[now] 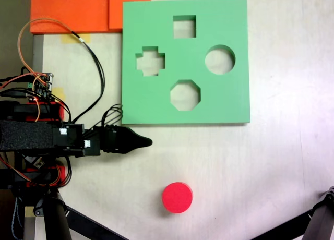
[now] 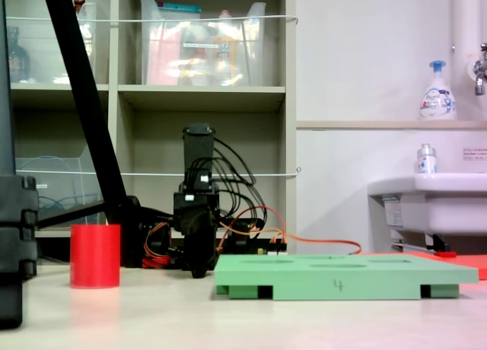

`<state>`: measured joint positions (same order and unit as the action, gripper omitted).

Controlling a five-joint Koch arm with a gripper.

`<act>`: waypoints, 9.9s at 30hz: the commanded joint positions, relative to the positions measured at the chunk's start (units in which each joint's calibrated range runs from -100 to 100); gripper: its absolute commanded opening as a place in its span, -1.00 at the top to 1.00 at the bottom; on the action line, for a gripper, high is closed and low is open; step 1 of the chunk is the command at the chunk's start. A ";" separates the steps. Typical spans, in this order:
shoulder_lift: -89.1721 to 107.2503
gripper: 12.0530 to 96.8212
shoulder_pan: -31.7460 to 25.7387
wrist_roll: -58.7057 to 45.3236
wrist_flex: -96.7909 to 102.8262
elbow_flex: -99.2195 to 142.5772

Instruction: Put the cylinder block into the corresponding hole

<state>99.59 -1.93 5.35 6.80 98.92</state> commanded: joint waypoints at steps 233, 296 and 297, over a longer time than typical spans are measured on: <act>-35.90 0.15 -13.19 13.87 -11.67 -78.38; 0.41 0.10 -3.13 -10.35 -5.89 1.08; 0.41 0.10 -3.13 -10.35 -5.89 1.08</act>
<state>99.59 -5.01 -5.15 5.73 98.14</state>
